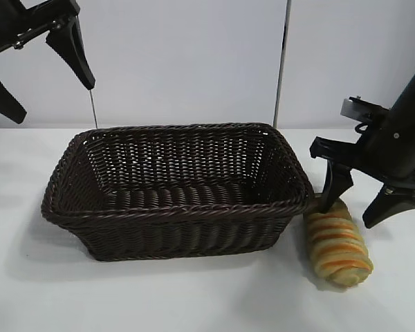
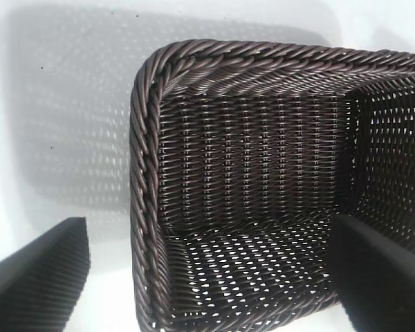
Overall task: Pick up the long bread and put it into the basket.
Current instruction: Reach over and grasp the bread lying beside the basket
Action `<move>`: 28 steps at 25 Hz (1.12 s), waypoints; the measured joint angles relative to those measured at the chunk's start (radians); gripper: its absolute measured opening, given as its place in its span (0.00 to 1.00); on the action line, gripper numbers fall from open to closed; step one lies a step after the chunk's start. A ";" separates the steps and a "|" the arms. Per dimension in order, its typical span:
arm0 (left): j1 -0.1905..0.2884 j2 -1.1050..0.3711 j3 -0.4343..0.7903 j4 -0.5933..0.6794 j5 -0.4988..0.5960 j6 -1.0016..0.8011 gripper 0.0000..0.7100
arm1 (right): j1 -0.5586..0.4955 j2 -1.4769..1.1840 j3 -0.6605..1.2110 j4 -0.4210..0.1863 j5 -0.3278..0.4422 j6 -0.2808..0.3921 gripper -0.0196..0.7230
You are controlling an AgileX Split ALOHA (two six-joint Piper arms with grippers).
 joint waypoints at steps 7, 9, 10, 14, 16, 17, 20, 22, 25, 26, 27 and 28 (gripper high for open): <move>0.000 0.000 0.000 0.000 0.000 0.000 0.94 | 0.000 0.000 0.000 0.004 -0.017 0.000 0.65; 0.000 0.000 0.000 0.000 0.000 0.000 0.94 | 0.000 0.000 0.000 0.004 -0.020 0.000 0.65; 0.000 0.000 0.000 0.000 0.000 0.000 0.94 | 0.000 0.000 0.000 0.004 -0.021 0.000 0.65; 0.000 0.000 0.000 0.000 0.000 0.000 0.94 | 0.000 0.000 0.000 0.005 -0.022 0.000 0.65; 0.000 0.000 0.000 0.000 0.000 0.000 0.94 | 0.000 0.000 0.000 0.007 -0.024 0.000 0.65; 0.000 0.000 0.000 0.000 0.000 0.000 0.94 | 0.000 0.000 0.000 0.009 -0.025 0.000 0.65; 0.000 0.000 0.000 0.000 0.000 0.000 0.94 | 0.000 0.000 0.000 0.014 -0.025 0.000 0.65; 0.000 0.000 0.000 0.000 0.000 0.000 0.94 | 0.000 0.002 0.000 0.018 -0.026 0.000 0.65; 0.000 0.000 0.000 0.000 0.000 0.000 0.94 | 0.000 0.022 0.000 0.032 -0.027 0.000 0.65; 0.000 0.000 0.000 0.000 0.001 0.000 0.94 | 0.000 0.031 0.000 0.040 -0.029 0.000 0.65; 0.000 0.000 0.000 0.000 0.003 0.000 0.94 | 0.003 0.042 0.000 0.047 -0.033 0.000 0.65; 0.000 0.000 0.000 0.000 0.006 0.000 0.94 | 0.008 0.051 0.000 0.054 -0.039 0.000 0.65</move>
